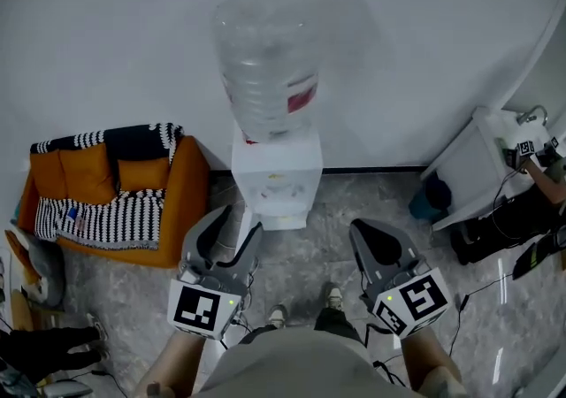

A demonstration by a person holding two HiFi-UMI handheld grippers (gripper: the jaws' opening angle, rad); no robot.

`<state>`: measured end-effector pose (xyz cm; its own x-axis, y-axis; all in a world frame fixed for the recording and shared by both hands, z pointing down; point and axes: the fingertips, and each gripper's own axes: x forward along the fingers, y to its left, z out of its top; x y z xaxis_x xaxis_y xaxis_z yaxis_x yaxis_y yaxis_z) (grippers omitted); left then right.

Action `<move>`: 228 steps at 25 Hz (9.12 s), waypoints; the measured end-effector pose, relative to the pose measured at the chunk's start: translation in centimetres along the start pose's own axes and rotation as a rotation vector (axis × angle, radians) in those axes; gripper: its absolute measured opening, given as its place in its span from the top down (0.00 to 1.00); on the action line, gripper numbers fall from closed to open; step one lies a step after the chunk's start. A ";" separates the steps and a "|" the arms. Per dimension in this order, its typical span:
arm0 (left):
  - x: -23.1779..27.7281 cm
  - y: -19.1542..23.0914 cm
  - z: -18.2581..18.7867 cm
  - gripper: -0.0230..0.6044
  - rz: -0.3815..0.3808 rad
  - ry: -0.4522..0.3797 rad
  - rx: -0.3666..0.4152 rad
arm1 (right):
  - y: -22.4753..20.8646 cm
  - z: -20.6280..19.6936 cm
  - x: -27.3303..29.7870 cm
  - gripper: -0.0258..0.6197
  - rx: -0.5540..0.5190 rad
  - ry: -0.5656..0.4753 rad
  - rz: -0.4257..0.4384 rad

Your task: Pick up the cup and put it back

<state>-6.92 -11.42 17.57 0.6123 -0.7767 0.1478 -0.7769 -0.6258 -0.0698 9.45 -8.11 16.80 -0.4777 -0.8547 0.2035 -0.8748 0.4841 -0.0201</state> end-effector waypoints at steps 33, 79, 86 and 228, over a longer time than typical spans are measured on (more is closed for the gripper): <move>6.7 -0.9 -8.6 0.60 0.304 0.051 -0.009 | -8.7 -7.6 9.3 0.96 -0.036 0.059 0.313; 20.0 -2.8 -63.9 0.57 0.023 -0.125 0.075 | -13.6 -62.0 24.3 0.96 -0.063 -0.061 0.230; 22.3 -1.8 -68.2 0.57 0.050 -0.120 0.130 | -14.5 -65.7 26.4 0.96 -0.089 -0.060 0.255; 0.2 -2.4 0.1 0.43 0.005 -0.092 0.028 | -0.1 0.5 4.2 0.96 -0.005 -0.018 0.322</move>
<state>-4.90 -10.09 17.67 0.6201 -0.7826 0.0557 -0.7766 -0.6223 -0.0982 7.50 -11.89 17.20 -0.7309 -0.6609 0.1704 -0.6784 0.7308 -0.0755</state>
